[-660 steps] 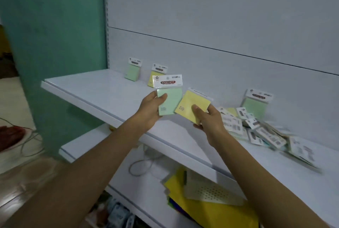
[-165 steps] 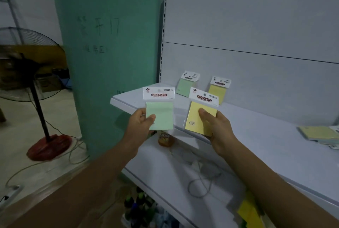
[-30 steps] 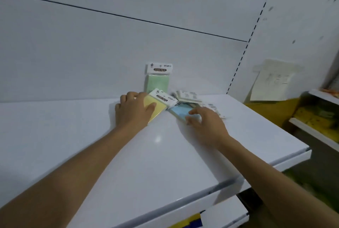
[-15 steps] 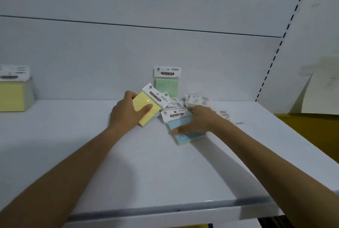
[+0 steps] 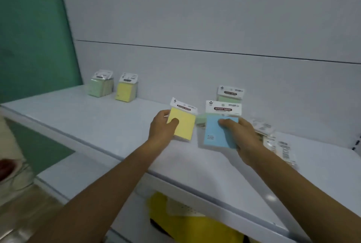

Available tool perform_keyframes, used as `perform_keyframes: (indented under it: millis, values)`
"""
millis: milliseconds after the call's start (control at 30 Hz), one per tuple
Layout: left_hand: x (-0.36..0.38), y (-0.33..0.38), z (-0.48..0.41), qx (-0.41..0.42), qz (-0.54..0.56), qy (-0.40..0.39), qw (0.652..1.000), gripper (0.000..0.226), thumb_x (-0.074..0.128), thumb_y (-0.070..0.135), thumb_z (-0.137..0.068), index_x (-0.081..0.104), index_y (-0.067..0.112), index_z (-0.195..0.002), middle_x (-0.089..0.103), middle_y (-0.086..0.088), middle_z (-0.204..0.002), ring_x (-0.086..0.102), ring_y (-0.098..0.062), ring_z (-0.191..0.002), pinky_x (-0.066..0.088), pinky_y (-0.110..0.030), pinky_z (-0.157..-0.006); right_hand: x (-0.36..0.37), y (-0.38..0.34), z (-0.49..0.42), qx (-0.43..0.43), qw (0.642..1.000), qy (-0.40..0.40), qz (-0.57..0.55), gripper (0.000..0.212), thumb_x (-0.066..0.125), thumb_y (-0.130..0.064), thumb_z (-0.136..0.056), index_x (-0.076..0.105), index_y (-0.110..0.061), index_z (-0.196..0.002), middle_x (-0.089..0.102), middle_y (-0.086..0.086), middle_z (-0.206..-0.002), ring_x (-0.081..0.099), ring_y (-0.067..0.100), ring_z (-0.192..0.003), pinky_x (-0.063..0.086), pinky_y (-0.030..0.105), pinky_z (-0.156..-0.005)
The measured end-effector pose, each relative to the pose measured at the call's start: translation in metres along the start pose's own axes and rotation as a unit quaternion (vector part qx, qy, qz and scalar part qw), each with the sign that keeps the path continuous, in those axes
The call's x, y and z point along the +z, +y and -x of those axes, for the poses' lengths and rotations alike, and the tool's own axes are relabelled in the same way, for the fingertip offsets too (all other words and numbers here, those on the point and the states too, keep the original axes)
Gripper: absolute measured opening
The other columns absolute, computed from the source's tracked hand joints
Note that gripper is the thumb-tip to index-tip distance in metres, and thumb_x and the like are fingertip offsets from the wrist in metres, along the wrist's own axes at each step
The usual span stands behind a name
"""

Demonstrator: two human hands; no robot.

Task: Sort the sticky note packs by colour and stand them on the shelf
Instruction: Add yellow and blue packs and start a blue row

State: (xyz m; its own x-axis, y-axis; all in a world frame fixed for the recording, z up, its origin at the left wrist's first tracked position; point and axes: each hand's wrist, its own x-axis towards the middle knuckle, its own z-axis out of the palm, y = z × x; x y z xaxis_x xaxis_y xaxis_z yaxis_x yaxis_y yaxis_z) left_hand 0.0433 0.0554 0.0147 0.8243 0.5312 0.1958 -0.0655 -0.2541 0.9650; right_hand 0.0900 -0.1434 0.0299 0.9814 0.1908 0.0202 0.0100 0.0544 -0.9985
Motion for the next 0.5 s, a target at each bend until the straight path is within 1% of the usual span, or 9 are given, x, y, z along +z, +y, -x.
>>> perform_keyframes:
  millis: [100,133,200,233,267,333,400,433,500]
  values:
    - [-0.029,0.000,0.015,-0.007,0.016,0.033,0.999,0.035,0.052,0.013,-0.088,0.050,0.018,-0.123,0.061,-0.006,-0.121,0.062,-0.021,-0.096,0.055,-0.032,-0.066,0.022,0.005,0.006,0.017,0.999,-0.048,-0.017,0.028,0.065,-0.014,-0.084,0.060,-0.009,-0.112,0.071,0.011,-0.102,0.069,0.029,-0.088,0.055,0.045,-0.085]
    - [-0.039,-0.001,0.020,-0.008,0.019,0.047,0.999,0.038,0.053,0.013,-0.089,0.047,0.019,-0.126,0.061,-0.007,-0.121,0.062,-0.020,-0.096,0.055,-0.031,-0.066,0.031,0.006,0.009,0.021,0.997,-0.069,-0.026,0.029,0.066,-0.013,-0.084,0.061,-0.009,-0.113,0.071,0.012,-0.103,0.069,0.031,-0.091,0.055,0.047,-0.086]
    - [-0.059,-0.003,0.031,-0.006,0.011,0.079,0.997,0.053,0.054,0.016,-0.091,0.032,0.031,-0.136,0.058,-0.008,-0.123,0.059,-0.022,-0.104,0.057,-0.037,-0.076,0.048,0.006,0.016,0.025,0.992,-0.113,-0.046,0.026,0.066,-0.012,-0.085,0.063,-0.008,-0.110,0.072,0.012,-0.103,0.069,0.031,-0.094,0.054,0.047,-0.089]
    - [-0.069,-0.003,0.038,0.000,0.002,0.091,0.996,0.059,0.054,0.017,-0.092,0.025,0.038,-0.138,0.055,-0.007,-0.121,0.057,-0.023,-0.108,0.057,-0.039,-0.079,0.058,0.006,0.019,0.028,0.989,-0.130,-0.056,0.021,0.066,-0.012,-0.085,0.064,-0.008,-0.106,0.072,0.012,-0.102,0.069,0.031,-0.094,0.054,0.047,-0.089]
    - [-0.079,-0.003,0.045,0.011,-0.007,0.101,0.995,0.060,0.053,0.016,-0.093,0.024,0.042,-0.137,0.053,-0.004,-0.118,0.056,-0.022,-0.108,0.058,-0.039,-0.078,0.069,0.005,0.022,0.031,0.986,-0.149,-0.068,0.016,0.065,-0.012,-0.086,0.064,-0.010,-0.102,0.071,0.011,-0.101,0.069,0.030,-0.094,0.054,0.046,-0.088]
    - [-0.095,-0.003,0.058,0.041,-0.021,0.119,0.992,0.045,0.049,0.011,-0.094,0.040,0.038,-0.129,0.054,0.001,-0.112,0.057,-0.018,-0.098,0.058,-0.033,-0.070,0.091,0.002,0.028,0.040,0.979,-0.183,-0.085,0.009,0.065,-0.013,-0.087,0.062,-0.016,-0.095,0.070,0.008,-0.100,0.068,0.027,-0.093,0.055,0.042,-0.085]
    - [-0.111,-0.001,0.069,0.054,-0.040,0.151,0.986,0.028,0.047,0.008,-0.094,0.059,0.028,-0.109,0.056,0.008,-0.104,0.056,-0.014,-0.083,0.056,-0.030,-0.066,0.114,0.000,0.035,0.048,0.973,-0.206,-0.093,0.009,0.064,-0.016,-0.087,0.060,-0.019,-0.094,0.069,0.006,-0.099,0.068,0.025,-0.092,0.056,0.039,-0.082]
    - [-0.118,-0.001,0.073,0.050,-0.041,0.168,0.984,0.026,0.046,0.007,-0.094,0.064,0.025,-0.101,0.056,0.012,-0.099,0.055,-0.012,-0.079,0.054,-0.032,-0.067,0.123,0.000,0.038,0.050,0.971,-0.215,-0.095,0.009,0.064,-0.016,-0.087,0.060,-0.019,-0.095,0.069,0.006,-0.100,0.068,0.024,-0.092,0.057,0.039,-0.082]
    - [-0.132,0.000,0.079,0.032,-0.023,0.197,0.980,0.026,0.046,0.007,-0.094,0.066,0.022,-0.095,0.055,0.018,-0.094,0.054,-0.007,-0.077,0.054,-0.037,-0.073,0.141,0.000,0.043,0.050,0.965,-0.237,-0.096,0.013,0.066,-0.017,-0.086,0.060,-0.018,-0.099,0.069,0.007,-0.104,0.069,0.025,-0.094,0.057,0.040,-0.084]
